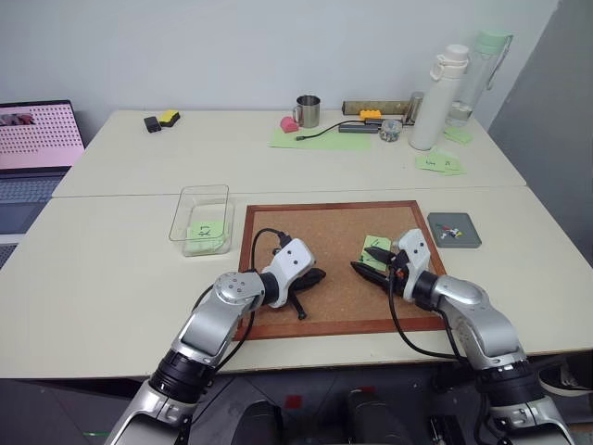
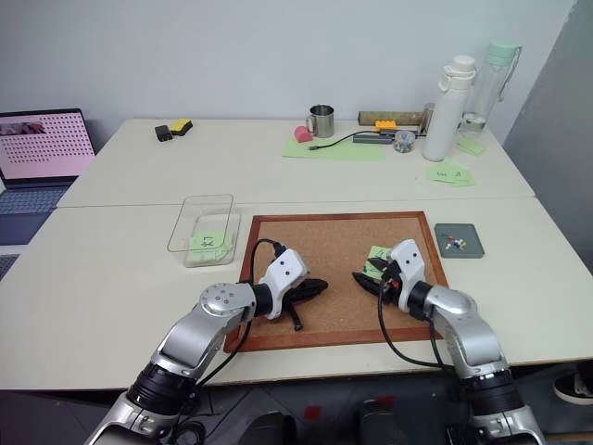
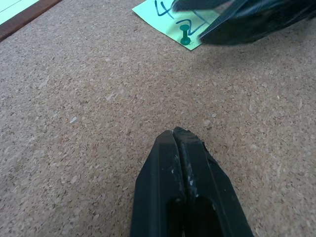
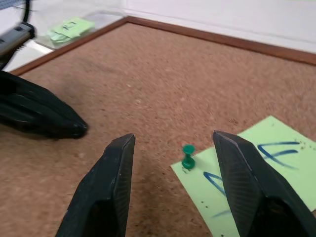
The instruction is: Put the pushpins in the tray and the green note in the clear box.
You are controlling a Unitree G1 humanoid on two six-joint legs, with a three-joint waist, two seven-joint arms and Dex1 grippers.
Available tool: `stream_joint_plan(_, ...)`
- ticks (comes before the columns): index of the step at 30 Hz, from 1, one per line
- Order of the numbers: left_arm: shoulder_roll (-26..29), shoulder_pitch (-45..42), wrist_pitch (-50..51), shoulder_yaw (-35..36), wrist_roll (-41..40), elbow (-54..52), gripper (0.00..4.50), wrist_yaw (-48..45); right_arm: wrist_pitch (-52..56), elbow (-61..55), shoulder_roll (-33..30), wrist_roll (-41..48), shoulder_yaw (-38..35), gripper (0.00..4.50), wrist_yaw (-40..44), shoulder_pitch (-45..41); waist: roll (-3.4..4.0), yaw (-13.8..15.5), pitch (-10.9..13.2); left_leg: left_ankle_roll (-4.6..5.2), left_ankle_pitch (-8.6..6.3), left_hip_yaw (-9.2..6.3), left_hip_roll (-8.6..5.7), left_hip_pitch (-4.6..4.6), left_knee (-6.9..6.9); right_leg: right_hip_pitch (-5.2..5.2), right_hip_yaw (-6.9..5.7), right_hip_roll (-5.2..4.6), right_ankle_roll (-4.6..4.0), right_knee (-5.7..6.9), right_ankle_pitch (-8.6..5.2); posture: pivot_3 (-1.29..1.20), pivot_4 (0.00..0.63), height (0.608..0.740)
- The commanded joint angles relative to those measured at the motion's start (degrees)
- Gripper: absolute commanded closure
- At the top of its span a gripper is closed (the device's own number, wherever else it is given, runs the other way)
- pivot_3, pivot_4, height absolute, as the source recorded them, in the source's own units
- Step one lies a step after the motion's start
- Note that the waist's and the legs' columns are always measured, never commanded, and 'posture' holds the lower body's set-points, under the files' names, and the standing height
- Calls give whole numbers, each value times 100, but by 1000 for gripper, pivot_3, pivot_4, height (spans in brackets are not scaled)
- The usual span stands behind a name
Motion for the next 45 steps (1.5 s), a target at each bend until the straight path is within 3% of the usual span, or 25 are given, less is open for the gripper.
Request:
stream_joint_plan(1, 174, 262, 383, -181, 154, 387, 4500, -39, -265, 292, 90, -132, 33, 1908, 39, -204, 0, 2, 0, 0, 0, 0, 0, 0, 0, 0, -1, 0, 0, 0, 0, 0, 150, 740)
stream_joint_plan(4, 181, 290, 408, -166, 149, 348, 4500, -23, -305, 526, 191, -164, 68, 1908, 105, -288, 0, -1, -1, 0, 0, 0, 1, 0, -1, 0, -2, 1, -1, 0, 0, 0, 150, 740)
stream_joint_plan(17, 238, 394, 514, -68, 135, 199, 4500, 48, -590, 872, 347, -278, 124, 4381, 212, -310, -29, -40, -19, 0, 0, -2, 7, 5, -2, 1, 0, 6, -2, 2, -1, 0, 150, 740)
stream_joint_plan(23, 236, 397, 506, -61, 142, 194, 4500, 61, -1026, 704, 177, -568, 78, 4453, 139, -391, -29, -42, -19, 0, -1, -1, 8, 6, -3, 1, 1, 7, -3, 3, -1, 0, 150, 740)
stream_joint_plan(30, 155, 282, 373, 64, 22, 186, 4500, 71, -1681, -156, -584, -1184, 163, 4453, 243, -583, -20, 3, -2, -1, -1, 0, 3, -4, -3, -6, 0, 5, -2, 0, -1, 0, 150, 740)
stream_joint_plan(34, -10, 115, 507, 406, -522, -176, 4500, -82, -1701, -653, -1018, -1249, 194, 4453, 519, -587, -24, 1, 0, -1, -1, 0, 1, -8, -2, -10, 2, 2, -1, 0, -1, 0, 150, 740)
stream_joint_plan(45, -843, -1093, 2024, 1864, -2920, -747, 2349, -173, -2315, -893, -1658, -1548, 285, 4500, 955, -659, -55, 99, 87, -2, 0, 5, -3, -20, 8, -10, -10, -1, 3, -1, 1, 0, 150, 740)
